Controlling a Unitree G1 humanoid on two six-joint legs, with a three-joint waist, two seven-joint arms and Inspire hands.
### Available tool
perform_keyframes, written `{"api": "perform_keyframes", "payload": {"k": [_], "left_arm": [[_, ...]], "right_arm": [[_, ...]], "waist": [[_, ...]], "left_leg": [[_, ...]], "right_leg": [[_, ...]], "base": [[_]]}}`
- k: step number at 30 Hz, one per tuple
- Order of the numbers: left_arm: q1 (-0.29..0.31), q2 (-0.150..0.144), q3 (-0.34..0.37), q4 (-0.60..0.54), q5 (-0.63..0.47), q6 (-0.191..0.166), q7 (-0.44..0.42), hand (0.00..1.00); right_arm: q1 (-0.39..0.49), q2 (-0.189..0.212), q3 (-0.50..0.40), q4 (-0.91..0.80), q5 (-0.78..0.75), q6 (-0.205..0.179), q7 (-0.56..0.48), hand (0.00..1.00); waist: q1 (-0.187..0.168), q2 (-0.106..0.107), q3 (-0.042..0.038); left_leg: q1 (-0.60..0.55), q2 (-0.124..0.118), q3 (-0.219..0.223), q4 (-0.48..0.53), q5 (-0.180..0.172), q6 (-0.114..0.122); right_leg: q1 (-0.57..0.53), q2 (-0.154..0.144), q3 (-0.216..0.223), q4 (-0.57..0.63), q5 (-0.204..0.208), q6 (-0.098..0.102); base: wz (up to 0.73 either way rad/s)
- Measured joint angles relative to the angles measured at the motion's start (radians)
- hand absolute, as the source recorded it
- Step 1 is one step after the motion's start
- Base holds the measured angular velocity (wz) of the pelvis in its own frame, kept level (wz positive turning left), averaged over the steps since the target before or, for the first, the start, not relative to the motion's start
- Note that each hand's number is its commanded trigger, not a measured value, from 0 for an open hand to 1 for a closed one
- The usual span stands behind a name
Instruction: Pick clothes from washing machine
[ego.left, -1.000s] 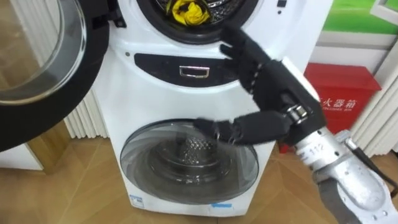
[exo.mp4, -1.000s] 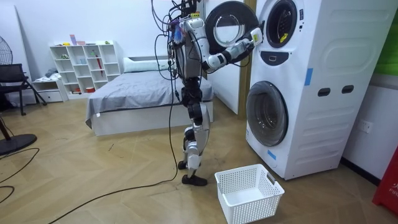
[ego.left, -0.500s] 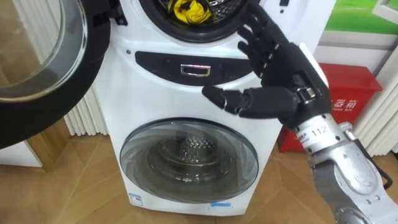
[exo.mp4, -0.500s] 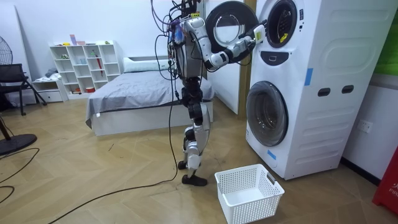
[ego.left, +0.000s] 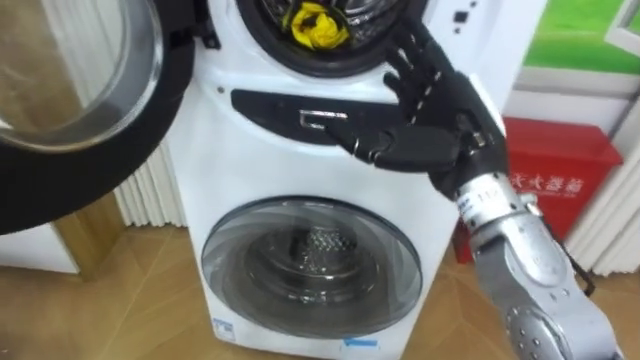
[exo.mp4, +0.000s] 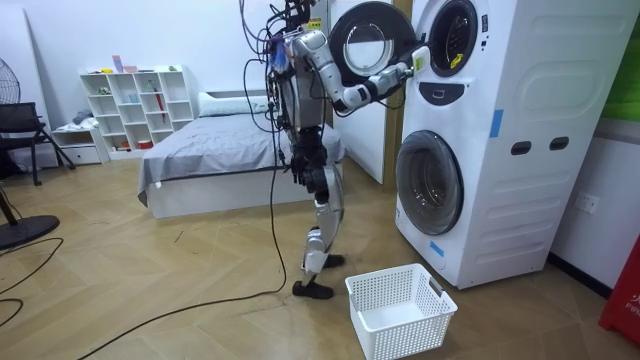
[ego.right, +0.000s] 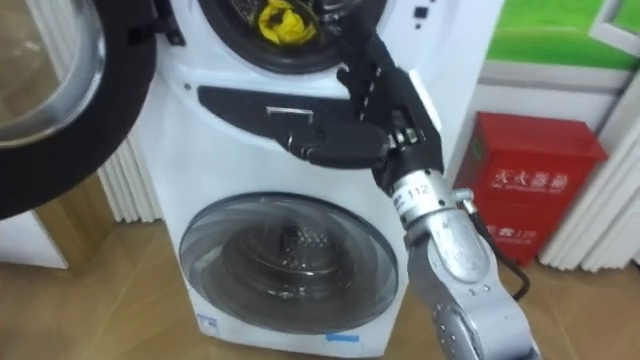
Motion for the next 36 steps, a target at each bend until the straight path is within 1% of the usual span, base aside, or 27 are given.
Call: {"api": "perform_keyframes", "payload": {"k": [1, 2, 3, 4, 5, 6, 8, 9, 10, 11, 13, 14, 16, 17, 19, 21, 22, 23, 24, 25, 26, 27, 28, 29, 31, 33, 36], "left_arm": [[0.009, 0.002, 0.001, -0.001, 0.000, 0.000, -0.004, 0.00], [0.014, 0.002, 0.001, -0.002, 0.000, 0.000, -0.005, 0.00], [0.020, 0.002, 0.000, -0.002, 0.000, 0.000, -0.010, 0.00], [0.018, 0.002, 0.001, -0.002, 0.000, 0.000, -0.016, 0.00], [0.015, -0.001, 0.001, 0.001, -0.001, -0.001, -0.026, 0.00], [0.012, -0.002, 0.001, 0.001, -0.001, 0.000, -0.028, 0.00], [-0.007, 0.001, 0.002, -0.003, -0.001, 0.001, -0.031, 0.00], [-0.005, 0.003, 0.003, -0.005, -0.001, 0.001, -0.031, 0.00], [-0.003, 0.002, 0.002, -0.004, -0.001, 0.003, -0.032, 0.00], [-0.011, 0.002, 0.001, -0.004, -0.002, 0.004, -0.033, 0.00], [-0.044, 0.004, 0.005, -0.004, -0.002, 0.007, -0.033, 0.00], [-0.053, 0.008, 0.004, -0.004, -0.002, 0.008, -0.033, 0.00], [-0.096, 0.026, 0.001, -0.008, -0.002, 0.008, -0.030, 0.00], [-0.109, 0.031, 0.001, -0.008, -0.002, 0.008, -0.027, 0.00], [-0.142, 0.045, -0.007, -0.038, -0.006, 0.006, -0.018, 0.00], [-0.151, 0.056, -0.014, -0.082, -0.012, -0.009, -0.017, 0.00], [-0.153, 0.059, -0.017, -0.083, -0.010, -0.022, -0.017, 0.00], [-0.156, 0.059, -0.017, -0.081, -0.010, -0.026, -0.018, 0.00], [-0.157, 0.055, -0.018, -0.074, -0.011, -0.036, -0.018, 0.00], [-0.148, 0.048, -0.020, -0.068, -0.011, -0.041, -0.019, 0.00], [-0.140, 0.043, -0.023, -0.068, -0.011, -0.041, -0.018, 0.00], [-0.122, 0.034, -0.025, -0.069, -0.011, -0.037, -0.018, 0.00], [-0.097, 0.030, -0.026, -0.074, -0.009, -0.034, -0.018, 0.00], [-0.085, 0.030, -0.026, -0.074, -0.009, -0.032, -0.018, 0.00], [-0.046, 0.031, -0.017, -0.066, 0.001, -0.014, -0.018, 0.00], [-0.027, 0.030, -0.007, -0.053, 0.017, -0.010, -0.018, 0.00], [0.004, 0.018, 0.000, -0.047, 0.029, -0.004, -0.018, 0.00]], "right_arm": [[-0.004, -0.003, -0.001, -0.002, 0.002, 0.001, 0.002, 0.00], [-0.006, -0.005, -0.002, -0.003, 0.004, 0.001, 0.000, 0.00], [-0.008, -0.007, -0.003, -0.003, 0.011, 0.001, -0.007, 0.00], [-0.008, -0.010, -0.003, -0.003, 0.017, 0.001, -0.018, 0.00], [-0.011, -0.016, -0.003, -0.003, 0.034, 0.002, -0.026, 0.00], [-0.013, -0.018, -0.003, -0.003, 0.043, 0.002, -0.028, 0.00], [-0.015, -0.021, -0.003, -0.003, 0.051, 0.002, -0.031, 0.00], [-0.012, -0.025, -0.002, -0.009, 0.046, 0.002, -0.033, 0.00], [-0.009, -0.041, -0.006, -0.014, 0.043, 0.001, -0.037, 0.00], [-0.009, -0.051, -0.014, -0.013, 0.043, -0.002, -0.036, 0.00], [-0.009, -0.064, -0.021, -0.016, 0.028, -0.011, -0.049, 0.00], [-0.006, -0.063, -0.021, -0.017, 0.025, -0.014, -0.055, 0.00], [0.010, -0.062, -0.018, -0.011, 0.020, -0.036, -0.058, 0.00], [0.018, -0.064, -0.016, -0.009, 0.018, -0.045, -0.057, 0.00], [0.067, -0.064, -0.016, -0.010, 0.017, -0.065, -0.055, 0.00], [0.077, -0.063, -0.016, -0.010, 0.003, -0.069, -0.040, 0.00], [0.076, -0.060, -0.016, -0.011, 0.002, -0.062, -0.018, 0.00], [0.076, -0.056, -0.016, -0.014, 0.002, -0.054, -0.009, 0.00], [0.076, -0.051, -0.016, -0.015, 0.002, -0.044, 0.005, 0.00], [0.078, -0.053, -0.016, -0.015, -0.003, -0.034, 0.014, 0.00], [0.078, -0.054, -0.013, -0.015, 0.001, -0.029, 0.018, 0.00], [0.083, -0.054, -0.010, -0.017, 0.006, -0.023, 0.024, 0.00], [0.083, -0.055, -0.010, -0.022, 0.006, -0.023, 0.036, 0.00], [0.083, -0.055, -0.010, -0.027, 0.008, -0.023, 0.041, 0.00], [0.083, -0.060, -0.009, -0.031, 0.012, -0.022, 0.064, 0.00], [0.083, -0.063, -0.008, -0.036, 0.008, -0.017, 0.074, 0.00], [0.083, -0.069, 0.000, -0.036, 0.006, -0.008, 0.090, 0.00]], "waist": [[-0.002, -0.005, -0.0012], [-0.005, -0.007, -0.0032], [-0.020, -0.014, -0.0073], [-0.029, -0.029, -0.0103], [-0.030, -0.038, -0.0119], [-0.030, -0.035, -0.0098], [-0.028, -0.033, -0.0026], [-0.029, -0.031, 0.0031], [-0.050, -0.029, -0.0054], [-0.059, -0.032, -0.0035], [-0.078, -0.035, -0.0011], [-0.086, -0.035, -0.0010], [-0.110, -0.037, 0.0031], [-0.111, -0.035, 0.0043], [-0.123, -0.012, 0.0079], [-0.133, 0.004, 0.0108], [-0.136, 0.014, 0.0133], [-0.144, 0.017, 0.0116], [-0.160, 0.019, 0.0122], [-0.161, 0.019, 0.0122], [-0.164, 0.021, 0.0114], [-0.173, 0.026, 0.0046], [-0.172, 0.024, 0.0010], [-0.171, 0.025, 0.0014], [-0.164, 0.036, -0.0004], [-0.151, 0.035, -0.0007], [-0.134, 0.031, -0.0048]], "left_leg": [[-0.001, 0.000, 0.001, -0.058, 0.069, -0.003], [0.001, -0.001, 0.002, -0.079, 0.104, -0.005], [0.007, -0.012, 0.007, -0.098, 0.150, 0.016], [0.019, -0.037, 0.009, -0.110, 0.151, 0.033], [0.027, -0.050, 0.018, -0.099, 0.146, 0.048], [0.030, -0.053, 0.025, -0.093, 0.137, 0.053], [0.022, -0.064, 0.036, -0.035, 0.104, 0.061], [0.015, -0.076, 0.047, -0.003, 0.069, 0.064], [0.032, -0.088, 0.058, -0.014, 0.033, 0.072], [0.043, -0.095, 0.065, -0.015, 0.024, 0.079], [0.073, -0.121, 0.097, -0.012, 0.000, 0.106], [0.083, -0.126, 0.108, -0.013, -0.006, 0.111], [0.131, -0.149, 0.135, -0.021, -0.043, 0.134], [0.146, -0.153, 0.137, -0.023, -0.052, 0.137], [0.210, -0.148, 0.116, -0.046, -0.074, 0.144], [0.226, -0.133, 0.097, -0.072, -0.079, 0.155], [0.231, -0.122, 0.083, -0.085, -0.071, 0.149], [0.235, -0.116, 0.078, -0.092, -0.067, 0.147], [0.248, -0.111, 0.070, -0.106, -0.060, 0.145], [0.261, -0.110, 0.069, -0.116, -0.059, 0.144], [0.267, -0.111, 0.067, -0.116, -0.061, 0.141], [0.273, -0.113, 0.055, -0.117, -0.062, 0.135], [0.276, -0.112, 0.054, -0.126, -0.057, 0.128], [0.276, -0.111, 0.053, -0.127, -0.055, 0.125], [0.282, -0.097, 0.044, -0.141, -0.048, 0.111], [0.291, -0.091, 0.043, -0.161, -0.038, 0.097], [0.299, -0.078, 0.039, -0.171, -0.029, 0.082]], "right_leg": [[0.012, -0.003, 0.003, -0.004, -0.006, 0.010], [0.018, -0.005, 0.003, -0.006, -0.011, 0.016], [0.028, -0.013, 0.003, -0.008, -0.021, 0.029], [0.037, -0.030, 0.010, -0.018, -0.024, 0.038], [0.041, -0.044, 0.020, -0.023, -0.021, 0.050], [0.044, -0.050, 0.027, -0.022, -0.018, 0.055], [0.066, -0.069, 0.052, -0.024, -0.015, 0.070], [0.083, -0.083, 0.079, -0.019, -0.027, 0.091], [0.084, -0.096, 0.094, -0.004, -0.044, 0.113], [0.078, -0.109, 0.100, 0.021, -0.054, 0.126], [0.024, -0.162, 0.097, 0.183, -0.068, 0.158], [0.009, -0.177, 0.096, 0.234, -0.067, 0.160], [-0.049, -0.227, 0.101, 0.418, -0.038, 0.198], [-0.058, -0.233, 0.104, 0.452, -0.022, 0.203], [-0.077, -0.229, 0.105, 0.534, 0.082, 0.199], [-0.127, -0.183, 0.129, 0.513, 0.016, 0.179], [-0.165, -0.146, 0.132, 0.449, -0.023, 0.164], [-0.180, -0.127, 0.127, 0.399, -0.028, 0.160], [-0.196, -0.096, 0.131, 0.282, -0.026, 0.154], [-0.193, -0.078, 0.155, 0.156, -0.003, 0.143], [-0.196, -0.075, 0.165, 0.107, 0.030, 0.136], [-0.180, -0.075, 0.156, 0.072, 0.066, 0.126], [-0.168, -0.078, 0.134, 0.045, 0.106, 0.108], [-0.163, -0.081, 0.120, 0.031, 0.130, 0.104], [-0.140, -0.071, 0.087, -0.012, 0.153, 0.089], [-0.132, -0.062, 0.085, -0.029, 0.165, 0.087], [-0.121, -0.051, 0.071, -0.045, 0.171, 0.071]], "base": [[-0.09], [0.18], [0.27], [0.27], [0.14], [-0.05], [-0.13], [-0.07], [-0.05], [-0.04], [-0.13], [-0.09], [-0.16], [-0.24], [-0.17], [-0.30], [-0.30], [-0.13], [0.07], [0.11], [0.19], [0.20], [0.18], [0.06], [0.07], [0.02], [0.04]]}}
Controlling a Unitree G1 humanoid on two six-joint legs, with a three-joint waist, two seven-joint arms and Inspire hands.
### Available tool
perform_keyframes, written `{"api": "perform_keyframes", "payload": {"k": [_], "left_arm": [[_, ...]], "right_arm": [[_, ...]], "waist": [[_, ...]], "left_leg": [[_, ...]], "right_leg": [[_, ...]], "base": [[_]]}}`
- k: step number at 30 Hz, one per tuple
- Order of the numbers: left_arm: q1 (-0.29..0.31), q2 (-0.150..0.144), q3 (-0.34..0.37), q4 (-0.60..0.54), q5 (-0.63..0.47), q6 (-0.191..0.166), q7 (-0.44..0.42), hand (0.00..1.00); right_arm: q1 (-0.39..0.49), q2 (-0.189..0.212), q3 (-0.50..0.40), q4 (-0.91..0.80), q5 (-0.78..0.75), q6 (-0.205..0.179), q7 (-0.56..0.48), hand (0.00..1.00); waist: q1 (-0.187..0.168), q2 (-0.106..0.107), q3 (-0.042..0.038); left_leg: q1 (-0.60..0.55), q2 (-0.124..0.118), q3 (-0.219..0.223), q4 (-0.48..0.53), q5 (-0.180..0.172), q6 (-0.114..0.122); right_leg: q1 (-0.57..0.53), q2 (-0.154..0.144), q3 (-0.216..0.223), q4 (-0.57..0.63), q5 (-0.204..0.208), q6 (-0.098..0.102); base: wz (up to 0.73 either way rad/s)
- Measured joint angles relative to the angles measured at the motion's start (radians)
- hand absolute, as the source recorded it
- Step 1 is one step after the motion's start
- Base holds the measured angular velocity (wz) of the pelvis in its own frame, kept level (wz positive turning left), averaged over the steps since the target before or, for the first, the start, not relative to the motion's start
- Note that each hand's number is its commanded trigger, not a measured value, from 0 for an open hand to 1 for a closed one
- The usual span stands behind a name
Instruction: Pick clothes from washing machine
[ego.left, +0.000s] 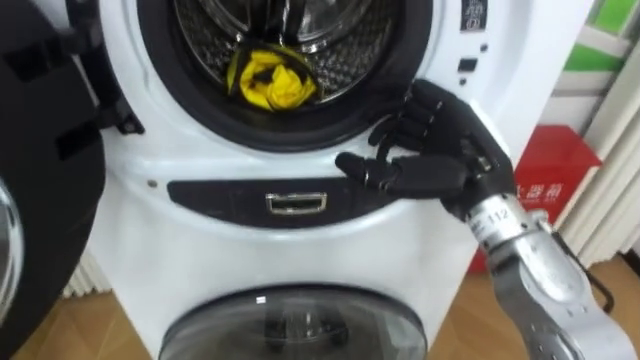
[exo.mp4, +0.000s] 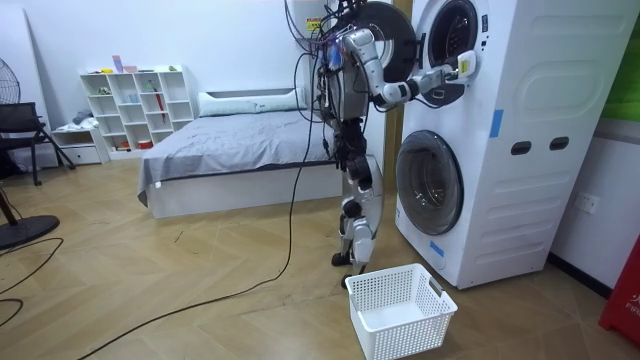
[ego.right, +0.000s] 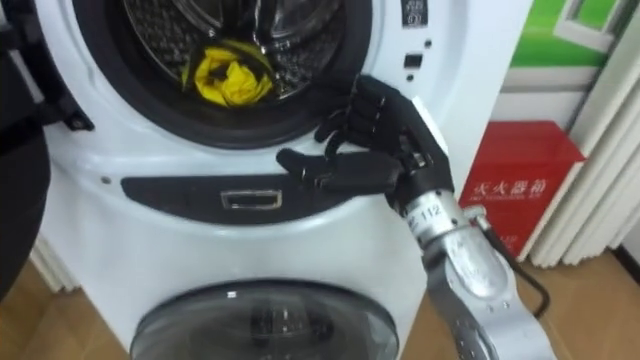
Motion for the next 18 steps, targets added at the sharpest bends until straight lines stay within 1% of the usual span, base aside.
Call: {"api": "perform_keyframes", "payload": {"k": [1, 2, 3, 6, 7, 8, 11, 14, 16, 18], "left_arm": [[0.000, -0.008, 0.000, 0.002, 0.000, 0.005, 0.000, 0.00], [0.000, -0.012, 0.000, 0.003, -0.001, 0.006, 0.000, 0.00], [-0.001, -0.017, 0.000, 0.003, 0.000, 0.006, 0.000, 0.00], [-0.015, -0.023, 0.000, 0.002, -0.001, 0.006, 0.000, 0.00], [-0.023, -0.025, -0.001, 0.002, -0.002, 0.005, -0.001, 0.00], [-0.025, -0.027, 0.000, 0.002, -0.002, 0.005, -0.001, 0.00], [-0.042, -0.030, 0.001, 0.001, -0.001, 0.005, -0.006, 0.00], [-0.053, -0.029, 0.000, 0.004, -0.005, 0.005, -0.006, 0.00], [-0.050, -0.027, -0.003, 0.005, -0.036, 0.004, -0.006, 0.00], [-0.050, -0.019, -0.008, 0.009, -0.042, 0.004, -0.006, 0.00]], "right_arm": [[0.000, -0.006, 0.000, 0.000, -0.001, 0.002, 0.003, 0.00], [0.000, -0.007, 0.000, 0.000, -0.002, 0.005, 0.004, 0.00], [0.000, -0.009, 0.000, 0.000, -0.003, 0.009, 0.005, 0.00], [0.000, -0.012, 0.000, -0.012, -0.003, 0.023, 0.005, 0.00], [0.000, -0.014, 0.000, -0.024, -0.010, 0.027, 0.006, 0.00], [0.000, -0.013, 0.000, -0.032, -0.016, 0.031, 0.007, 0.00], [0.000, -0.015, 0.002, -0.087, -0.076, 0.063, 0.042, 0.00], [0.000, -0.016, 0.012, -0.106, -0.079, 0.065, 0.071, 0.00], [0.000, -0.027, 0.041, -0.134, -0.077, 0.068, 0.089, 0.00], [0.000, -0.027, 0.063, -0.162, -0.072, 0.075, 0.116, 0.00]], "waist": [[0.003, -0.002, 0.0001], [0.004, -0.002, -0.0005], [0.009, -0.006, -0.0022], [0.022, -0.016, -0.0090], [0.028, -0.016, -0.0089], [0.029, -0.016, -0.0090], [0.028, -0.013, -0.0093], [0.032, -0.012, -0.0090], [0.031, -0.012, -0.0091], [0.030, -0.012, -0.0090]], "left_leg": [[-0.001, 0.003, -0.010, -0.001, 0.003, -0.006], [-0.002, 0.005, -0.010, -0.001, 0.004, -0.009], [-0.003, 0.009, -0.010, -0.002, 0.004, -0.015], [-0.017, 0.016, -0.010, -0.002, 0.007, -0.020], [-0.023, 0.019, -0.008, -0.002, 0.013, -0.029], [-0.025, 0.021, -0.007, -0.002, 0.014, -0.031], [-0.033, 0.026, -0.008, -0.002, 0.016, -0.033], [-0.025, 0.030, -0.004, -0.015, 0.019, -0.037], [-0.009, 0.032, 0.006, -0.036, 0.022, -0.043], [-0.003, 0.032, 0.007, -0.038, 0.021, -0.044]], "right_leg": [[0.006, 0.003, -0.009, -0.007, 0.002, -0.005], [0.007, 0.005, -0.011, -0.011, 0.003, -0.007], [0.006, 0.008, -0.012, -0.011, 0.002, -0.011], [-0.007, 0.015, -0.015, -0.010, 0.001, -0.022], [-0.013, 0.018, -0.016, -0.011, 0.004, -0.027], [-0.015, 0.019, -0.016, -0.011, 0.005, -0.029], [-0.021, 0.024, -0.022, -0.015, 0.007, -0.038], [-0.016, 0.031, -0.016, -0.028, 0.011, -0.043], [-0.014, 0.036, -0.005, -0.029, 0.009, -0.046], [-0.007, 0.041, -0.003, -0.037, 0.008, -0.048]], "base": [[0.15], [0.17], [0.10], [0.04], [-0.04], [-0.05], [-0.01], [-0.08], [-0.15], [-0.04]]}}
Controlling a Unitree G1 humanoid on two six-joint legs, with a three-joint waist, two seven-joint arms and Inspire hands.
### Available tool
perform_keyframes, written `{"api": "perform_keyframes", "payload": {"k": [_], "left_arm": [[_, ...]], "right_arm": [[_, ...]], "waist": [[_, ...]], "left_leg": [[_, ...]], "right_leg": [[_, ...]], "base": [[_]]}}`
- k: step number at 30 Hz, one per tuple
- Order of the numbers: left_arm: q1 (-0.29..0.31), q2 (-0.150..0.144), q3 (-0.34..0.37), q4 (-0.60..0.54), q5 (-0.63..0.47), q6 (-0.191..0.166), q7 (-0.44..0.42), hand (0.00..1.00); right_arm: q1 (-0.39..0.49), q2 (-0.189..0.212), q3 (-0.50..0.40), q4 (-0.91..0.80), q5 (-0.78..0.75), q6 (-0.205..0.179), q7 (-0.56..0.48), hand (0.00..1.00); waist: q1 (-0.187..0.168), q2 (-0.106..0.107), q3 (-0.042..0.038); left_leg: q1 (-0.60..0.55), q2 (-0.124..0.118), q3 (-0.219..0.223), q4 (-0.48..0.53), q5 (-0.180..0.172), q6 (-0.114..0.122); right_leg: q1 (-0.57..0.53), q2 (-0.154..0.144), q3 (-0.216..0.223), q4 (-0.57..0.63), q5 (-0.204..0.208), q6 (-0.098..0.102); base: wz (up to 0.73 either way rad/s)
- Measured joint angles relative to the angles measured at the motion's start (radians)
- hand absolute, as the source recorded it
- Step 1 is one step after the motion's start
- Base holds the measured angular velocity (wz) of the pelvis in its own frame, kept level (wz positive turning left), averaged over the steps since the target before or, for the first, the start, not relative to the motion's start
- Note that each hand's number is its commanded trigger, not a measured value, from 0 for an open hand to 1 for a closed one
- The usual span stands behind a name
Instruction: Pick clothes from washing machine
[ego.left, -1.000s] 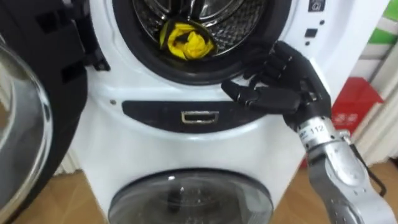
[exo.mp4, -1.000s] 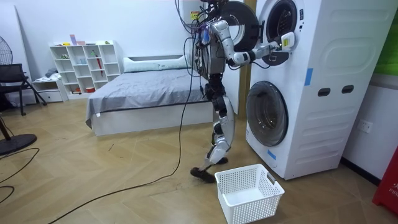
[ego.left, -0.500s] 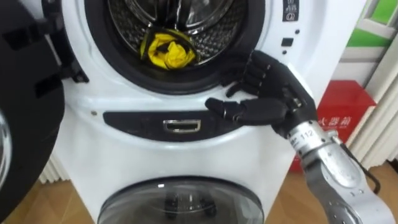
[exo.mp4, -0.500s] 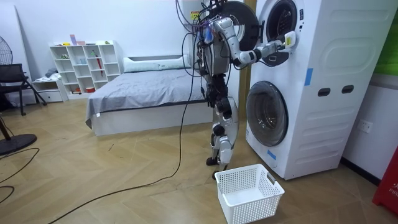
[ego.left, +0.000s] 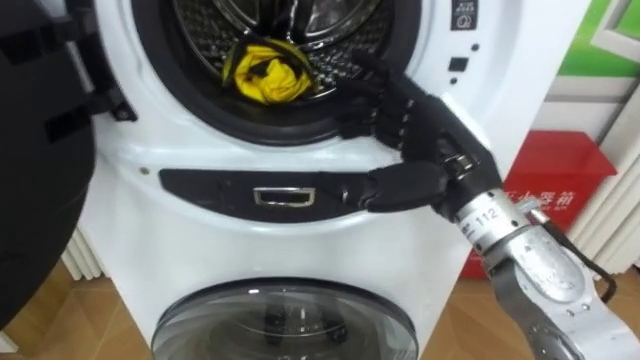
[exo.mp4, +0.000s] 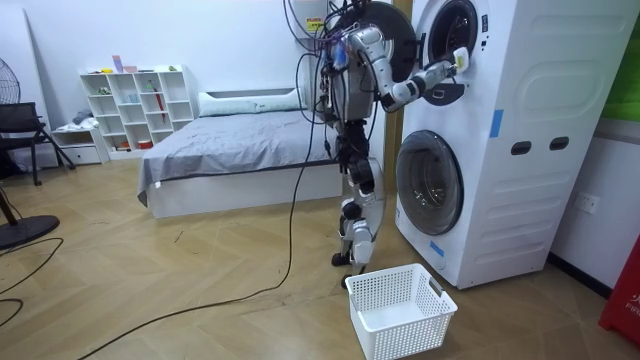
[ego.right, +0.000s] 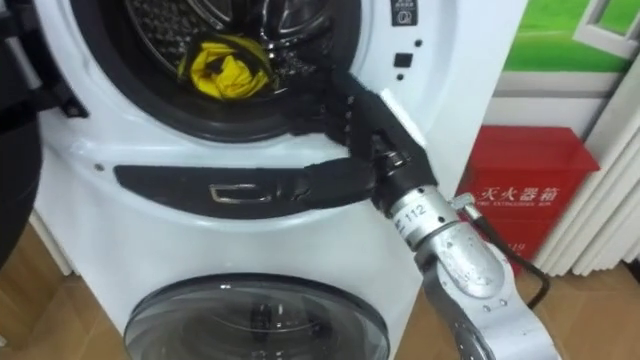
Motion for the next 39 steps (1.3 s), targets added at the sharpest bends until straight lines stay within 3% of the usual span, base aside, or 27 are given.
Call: {"api": "perform_keyframes", "payload": {"k": [4, 10, 19, 22, 33, 35, 39], "left_arm": [[0.001, 0.016, -0.015, 0.002, -0.041, -0.019, -0.002, 0.00], [0.003, 0.017, -0.013, 0.045, -0.039, -0.038, -0.032, 0.00], [-0.025, 0.023, -0.011, 0.060, -0.036, -0.062, -0.014, 0.00], [-0.036, 0.024, -0.011, 0.060, -0.037, -0.066, -0.005, 0.00], [-0.032, 0.023, -0.010, 0.078, -0.040, -0.066, 0.001, 0.00], [-0.031, 0.020, -0.011, 0.078, -0.036, -0.066, 0.000, 0.00], [-0.017, 0.012, -0.010, 0.077, -0.030, -0.067, 0.000, 0.00]], "right_arm": [[0.000, 0.013, 0.067, -0.045, 0.004, -0.001, 0.060, 0.00], [0.002, 0.024, 0.094, -0.061, 0.004, 0.002, 0.152, 0.00], [0.001, 0.033, 0.090, -0.178, 0.022, -0.002, 0.238, 0.00], [0.001, 0.038, 0.090, -0.178, 0.022, -0.002, 0.241, 0.00], [0.001, 0.048, 0.070, -0.207, 0.050, -0.002, 0.245, 0.00], [0.001, 0.049, 0.044, -0.210, 0.047, -0.001, 0.246, 0.00], [0.001, 0.046, -0.029, -0.255, 0.040, -0.007, 0.201, 0.00]], "waist": [[0.009, -0.007, -0.0026], [0.009, -0.022, -0.0064], [0.004, -0.031, 0.0049], [0.003, -0.032, 0.0091], [0.003, -0.031, 0.0099], [-0.001, -0.025, 0.0115], [0.002, -0.015, 0.0075]], "left_leg": [[0.010, 0.003, 0.003, -0.004, -0.003, -0.005], [0.022, -0.002, -0.004, -0.014, -0.013, -0.002], [0.040, -0.006, -0.012, -0.025, -0.020, 0.004], [0.039, -0.005, -0.011, -0.026, -0.027, 0.007], [0.050, -0.007, -0.009, -0.025, -0.034, 0.008], [0.049, -0.005, -0.010, -0.021, -0.042, 0.008], [0.050, -0.006, -0.013, -0.019, -0.047, 0.009]], "right_leg": [[0.010, 0.006, 0.000, -0.011, 0.004, -0.013], [0.041, 0.006, -0.013, -0.036, -0.001, -0.006], [0.060, 0.001, -0.010, -0.045, -0.012, 0.010], [0.058, 0.002, -0.009, -0.046, -0.013, 0.012], [0.068, 0.003, 0.003, -0.057, -0.015, 0.015], [0.073, 0.005, 0.002, -0.059, -0.016, 0.017], [0.074, 0.005, 0.005, -0.059, -0.017, 0.019]], "base": [[0.02], [0.09], [0.02], [0.00], [-0.01], [0.00], [-0.02]]}}
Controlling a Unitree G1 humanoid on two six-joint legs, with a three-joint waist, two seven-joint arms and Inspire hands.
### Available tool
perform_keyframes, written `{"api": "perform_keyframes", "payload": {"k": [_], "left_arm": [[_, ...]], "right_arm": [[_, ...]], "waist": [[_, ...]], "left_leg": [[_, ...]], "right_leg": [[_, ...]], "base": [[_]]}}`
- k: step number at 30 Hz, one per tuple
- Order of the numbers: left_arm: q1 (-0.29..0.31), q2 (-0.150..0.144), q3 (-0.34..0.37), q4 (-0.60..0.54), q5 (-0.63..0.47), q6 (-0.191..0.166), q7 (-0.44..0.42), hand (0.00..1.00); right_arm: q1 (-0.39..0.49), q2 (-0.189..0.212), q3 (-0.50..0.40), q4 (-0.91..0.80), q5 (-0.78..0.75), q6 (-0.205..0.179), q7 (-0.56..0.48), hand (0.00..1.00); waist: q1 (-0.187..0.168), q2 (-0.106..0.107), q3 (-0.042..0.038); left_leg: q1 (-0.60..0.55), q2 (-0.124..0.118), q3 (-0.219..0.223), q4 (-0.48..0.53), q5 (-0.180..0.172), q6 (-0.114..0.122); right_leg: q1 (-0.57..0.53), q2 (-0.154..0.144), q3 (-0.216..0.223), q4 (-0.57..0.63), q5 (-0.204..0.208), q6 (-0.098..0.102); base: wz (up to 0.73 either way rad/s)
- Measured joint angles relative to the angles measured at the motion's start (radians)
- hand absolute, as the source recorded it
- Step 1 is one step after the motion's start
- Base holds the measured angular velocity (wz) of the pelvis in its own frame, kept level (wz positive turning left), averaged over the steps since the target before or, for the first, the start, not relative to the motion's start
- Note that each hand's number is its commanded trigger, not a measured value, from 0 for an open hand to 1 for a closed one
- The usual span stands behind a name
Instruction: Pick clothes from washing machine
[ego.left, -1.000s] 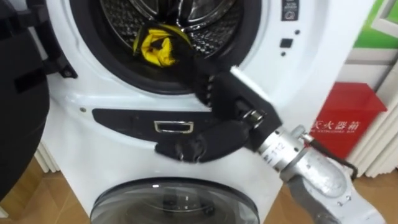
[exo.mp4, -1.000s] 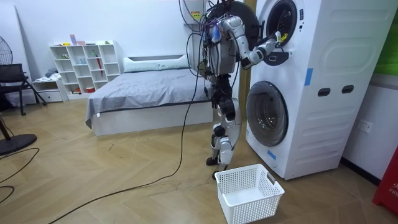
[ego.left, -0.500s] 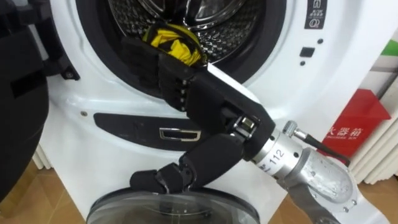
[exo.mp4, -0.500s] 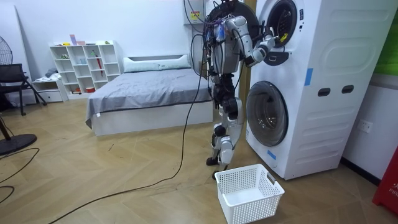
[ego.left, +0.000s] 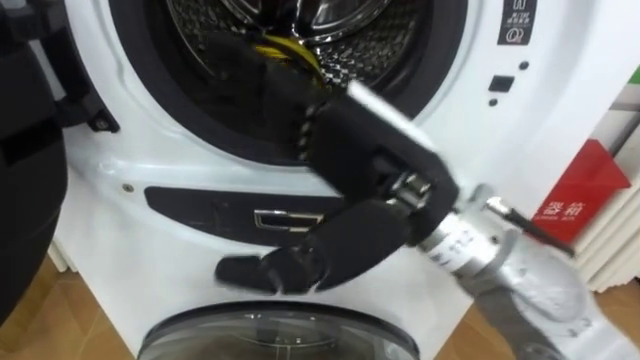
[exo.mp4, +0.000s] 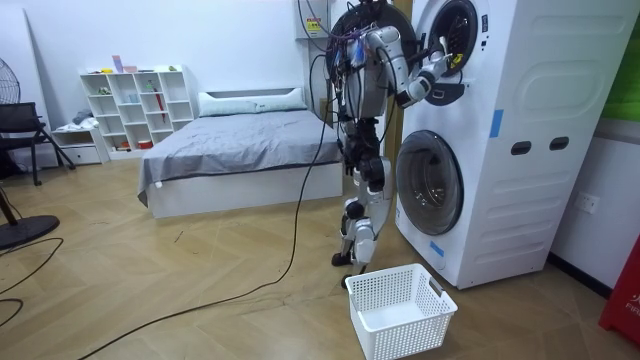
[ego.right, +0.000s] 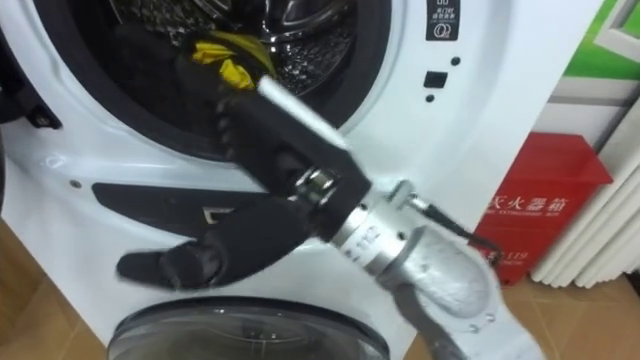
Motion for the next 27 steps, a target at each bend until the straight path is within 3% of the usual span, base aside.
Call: {"api": "perform_keyframes", "payload": {"k": [5, 11, 15, 19, 27], "left_arm": [[0.015, -0.004, 0.018, -0.004, 0.000, -0.017, 0.002, 0.00], [0.021, -0.006, 0.018, -0.006, 0.001, -0.015, 0.002, 0.00], [0.023, -0.008, 0.018, -0.012, 0.002, -0.003, 0.003, 0.00], [0.025, -0.008, 0.018, -0.010, 0.003, 0.014, 0.002, 0.00], [0.023, -0.007, 0.028, -0.013, 0.003, 0.049, -0.007, 0.00]], "right_arm": [[-0.001, -0.014, -0.019, 0.000, -0.012, -0.039, -0.110, 0.00], [-0.022, -0.018, -0.018, 0.023, -0.032, -0.038, -0.196, 0.00], [-0.114, -0.017, -0.016, 0.076, -0.049, -0.033, -0.247, 0.00], [-0.205, -0.021, -0.014, 0.141, -0.060, -0.027, -0.282, 0.00], [-0.213, -0.036, -0.013, 0.183, -0.137, -0.018, -0.313, 0.00]], "waist": [[0.001, -0.003, -0.0028], [0.003, -0.013, -0.0046], [0.007, -0.028, 0.0009], [0.007, -0.040, 0.0007], [0.039, -0.054, -0.0005]], "left_leg": [[-0.002, -0.002, 0.000, 0.002, 0.000, 0.000], [0.000, -0.006, -0.003, 0.002, 0.001, 0.000], [0.000, -0.007, -0.004, 0.002, 0.001, 0.000], [0.001, -0.015, -0.037, 0.005, 0.001, 0.000], [-0.012, -0.021, -0.069, 0.006, 0.001, 0.000]], "right_leg": [[0.001, 0.000, -0.007, -0.002, -0.001, 0.000], [0.002, -0.002, -0.019, 0.001, -0.005, 0.000], [0.001, -0.003, -0.019, 0.001, -0.005, 0.000], [0.016, -0.010, -0.044, -0.001, -0.014, 0.004], [0.023, -0.024, -0.084, 0.001, -0.030, 0.015]], "base": [[0.00], [0.05], [0.01], [0.19], [0.18]]}}
